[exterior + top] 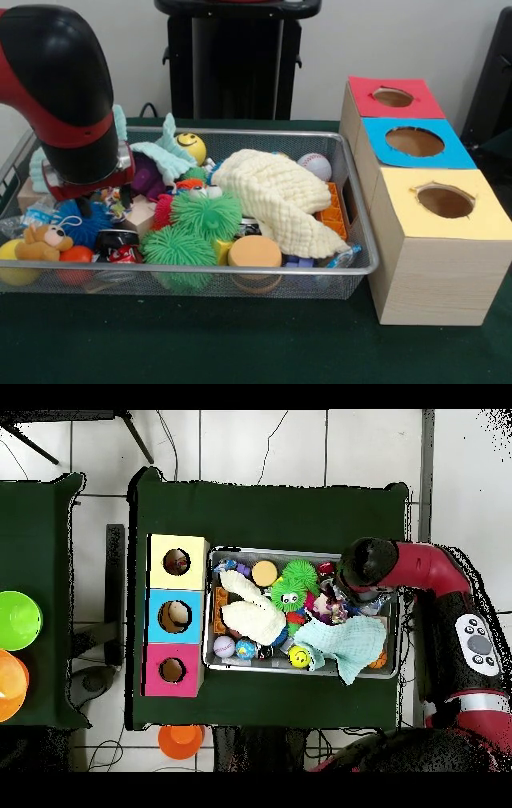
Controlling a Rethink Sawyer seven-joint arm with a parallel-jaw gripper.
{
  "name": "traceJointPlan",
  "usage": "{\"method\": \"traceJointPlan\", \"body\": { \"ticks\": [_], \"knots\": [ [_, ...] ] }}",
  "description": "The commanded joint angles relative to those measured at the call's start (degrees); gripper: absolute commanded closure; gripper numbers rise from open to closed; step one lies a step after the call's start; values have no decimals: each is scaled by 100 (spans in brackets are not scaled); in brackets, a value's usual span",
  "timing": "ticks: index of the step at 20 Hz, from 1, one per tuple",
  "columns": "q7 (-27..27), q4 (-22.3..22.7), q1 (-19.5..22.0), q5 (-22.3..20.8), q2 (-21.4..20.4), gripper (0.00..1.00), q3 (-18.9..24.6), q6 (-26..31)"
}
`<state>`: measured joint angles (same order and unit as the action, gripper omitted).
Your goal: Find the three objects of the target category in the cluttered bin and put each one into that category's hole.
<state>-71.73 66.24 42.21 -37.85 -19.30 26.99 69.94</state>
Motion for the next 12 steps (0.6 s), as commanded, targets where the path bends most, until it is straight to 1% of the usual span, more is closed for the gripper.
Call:
{"method": "traceJointPlan", "body": {
  "ticks": [1, 7, 10, 12],
  "knots": [
    [1375, 163, -108, -267, 327, 0, 80, 59],
    [1398, 99, -193, -292, 272, 0, -8, 328],
    [1414, 144, -267, -349, 112, 0, -130, 606],
    [1402, 279, -290, -361, -40, 0, -211, 745]
  ]
}}
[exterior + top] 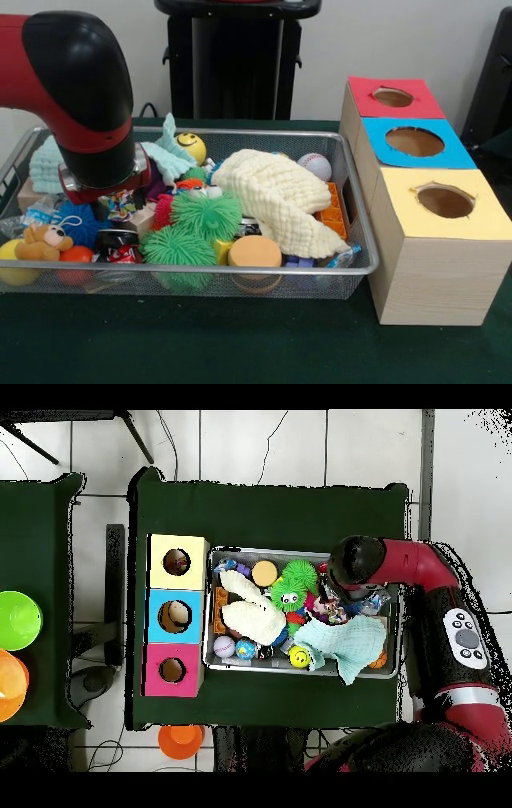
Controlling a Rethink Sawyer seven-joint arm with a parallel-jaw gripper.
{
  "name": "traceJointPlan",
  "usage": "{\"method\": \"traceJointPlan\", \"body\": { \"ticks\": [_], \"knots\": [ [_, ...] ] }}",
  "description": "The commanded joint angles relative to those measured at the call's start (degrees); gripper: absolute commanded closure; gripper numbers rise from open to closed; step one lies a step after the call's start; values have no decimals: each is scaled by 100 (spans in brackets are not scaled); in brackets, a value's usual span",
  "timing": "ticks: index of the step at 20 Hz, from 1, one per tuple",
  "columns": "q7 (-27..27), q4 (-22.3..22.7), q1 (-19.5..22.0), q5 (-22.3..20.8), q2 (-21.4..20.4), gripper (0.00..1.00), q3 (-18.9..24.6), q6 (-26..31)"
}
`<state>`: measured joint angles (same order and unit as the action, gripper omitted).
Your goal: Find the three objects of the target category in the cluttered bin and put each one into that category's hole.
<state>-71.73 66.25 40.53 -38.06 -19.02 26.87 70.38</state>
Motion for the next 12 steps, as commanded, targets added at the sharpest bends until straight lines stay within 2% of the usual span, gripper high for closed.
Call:
{"method": "traceJointPlan", "body": {
  "ticks": [1, 5, 8, 12],
  "knots": [
    [1393, 312, -129, -334, -106, 0, -216, 733],
    [1393, 394, -190, -323, -247, 0, -305, 1076],
    [1425, 283, -267, -357, -247, 0, -339, 1376],
    [1416, 303, -260, -392, -260, 0, -352, 1470]
  ]
}}
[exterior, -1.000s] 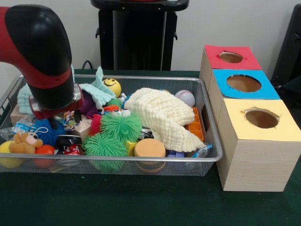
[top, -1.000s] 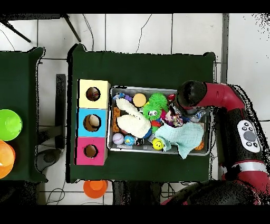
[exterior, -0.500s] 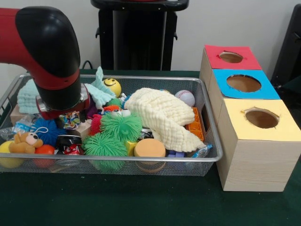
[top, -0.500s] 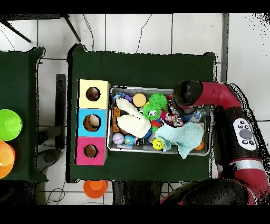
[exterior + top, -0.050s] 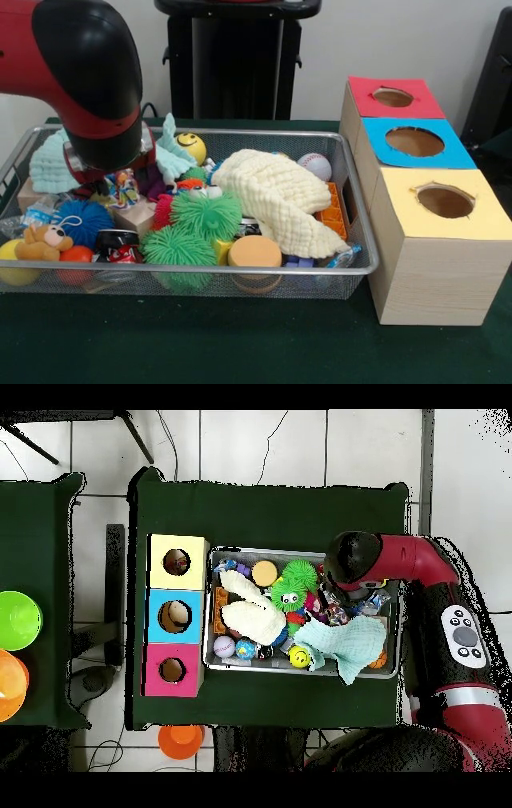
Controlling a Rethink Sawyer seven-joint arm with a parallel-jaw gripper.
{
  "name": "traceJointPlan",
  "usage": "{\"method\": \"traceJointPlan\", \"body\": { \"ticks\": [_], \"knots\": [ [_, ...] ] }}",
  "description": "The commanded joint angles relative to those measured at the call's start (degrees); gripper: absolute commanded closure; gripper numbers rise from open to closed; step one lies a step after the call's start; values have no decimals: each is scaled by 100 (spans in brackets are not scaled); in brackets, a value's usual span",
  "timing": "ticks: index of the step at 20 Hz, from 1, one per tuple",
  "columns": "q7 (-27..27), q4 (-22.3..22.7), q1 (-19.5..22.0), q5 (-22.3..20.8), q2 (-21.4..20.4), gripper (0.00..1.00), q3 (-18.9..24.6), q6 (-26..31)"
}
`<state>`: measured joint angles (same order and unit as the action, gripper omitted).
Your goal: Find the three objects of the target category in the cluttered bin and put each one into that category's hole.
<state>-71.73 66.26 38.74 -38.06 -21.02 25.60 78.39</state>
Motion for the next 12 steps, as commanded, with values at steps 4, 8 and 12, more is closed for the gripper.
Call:
{"method": "traceJointPlan", "body": {
  "ticks": [4, 8, 12],
  "knots": [
    [1349, 383, -56, -396, -91, 0, -213, 563],
    [1199, 474, -3, -305, -55, 0, -159, 299],
    [1102, 496, 61, -245, 43, 0, -86, -28]
  ]
}}
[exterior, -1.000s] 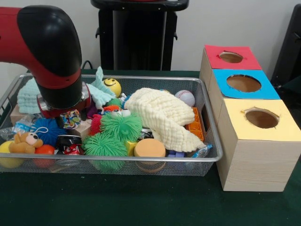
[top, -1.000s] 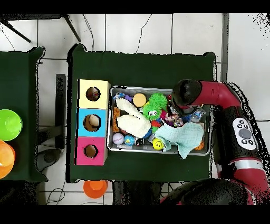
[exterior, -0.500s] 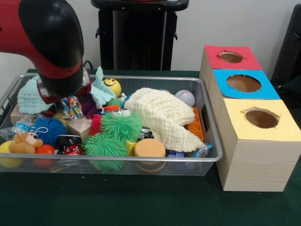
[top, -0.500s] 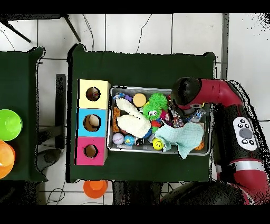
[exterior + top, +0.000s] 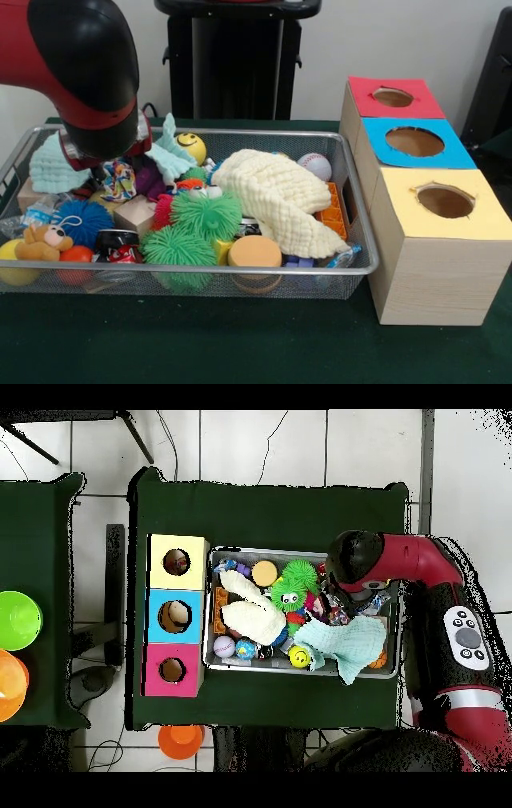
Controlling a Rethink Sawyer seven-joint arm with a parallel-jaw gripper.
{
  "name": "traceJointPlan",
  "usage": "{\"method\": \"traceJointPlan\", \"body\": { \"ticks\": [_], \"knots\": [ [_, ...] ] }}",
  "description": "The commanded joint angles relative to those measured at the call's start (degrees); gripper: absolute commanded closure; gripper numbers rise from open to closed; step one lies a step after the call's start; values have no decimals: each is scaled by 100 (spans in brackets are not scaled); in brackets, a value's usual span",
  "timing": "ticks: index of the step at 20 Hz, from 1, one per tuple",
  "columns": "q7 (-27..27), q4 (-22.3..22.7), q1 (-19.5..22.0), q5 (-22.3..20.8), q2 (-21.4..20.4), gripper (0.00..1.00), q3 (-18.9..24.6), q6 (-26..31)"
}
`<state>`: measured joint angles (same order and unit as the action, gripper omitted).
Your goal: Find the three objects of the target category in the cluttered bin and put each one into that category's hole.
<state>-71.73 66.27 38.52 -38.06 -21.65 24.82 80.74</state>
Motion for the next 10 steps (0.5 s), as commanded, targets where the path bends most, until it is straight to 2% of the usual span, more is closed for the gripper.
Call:
{"method": "traceJointPlan", "body": {
  "ticks": [1, 3, 8, 10],
  "knots": [
    [1083, 514, 102, -227, 119, 0, 12, -330],
    [971, 585, 186, -102, 162, 0, 121, -627],
    [905, 528, 160, -80, 263, 0, 151, -713],
    [949, 640, 229, -34, 157, 0, 170, -759]
  ]
}}
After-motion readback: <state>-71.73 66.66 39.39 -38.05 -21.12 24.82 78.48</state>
